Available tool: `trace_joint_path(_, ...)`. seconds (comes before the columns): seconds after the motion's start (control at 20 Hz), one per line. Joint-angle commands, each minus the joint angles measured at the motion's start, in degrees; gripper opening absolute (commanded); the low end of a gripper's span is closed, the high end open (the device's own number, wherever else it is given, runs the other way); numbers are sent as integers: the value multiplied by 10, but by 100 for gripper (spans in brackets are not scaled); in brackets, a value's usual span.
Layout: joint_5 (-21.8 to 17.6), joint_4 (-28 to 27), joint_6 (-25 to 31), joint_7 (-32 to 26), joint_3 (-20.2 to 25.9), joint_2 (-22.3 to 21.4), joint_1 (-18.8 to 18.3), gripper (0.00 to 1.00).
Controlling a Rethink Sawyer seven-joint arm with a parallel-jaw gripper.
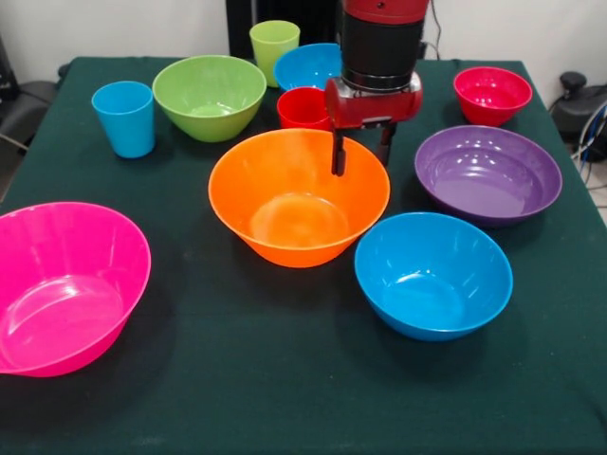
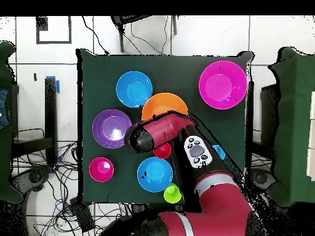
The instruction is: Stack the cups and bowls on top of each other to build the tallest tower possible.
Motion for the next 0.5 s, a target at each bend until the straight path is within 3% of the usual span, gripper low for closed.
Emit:
trace_joint_path(0.05, -68, -15, -34, -16, -22, 20, 17, 100)
trace_joint_path(0.25, -74, -6, -53, 1, -29, 23, 19, 100)
trace_joint_path(0.5, -81, 0, -46, -21, -25, 24, 21, 100)
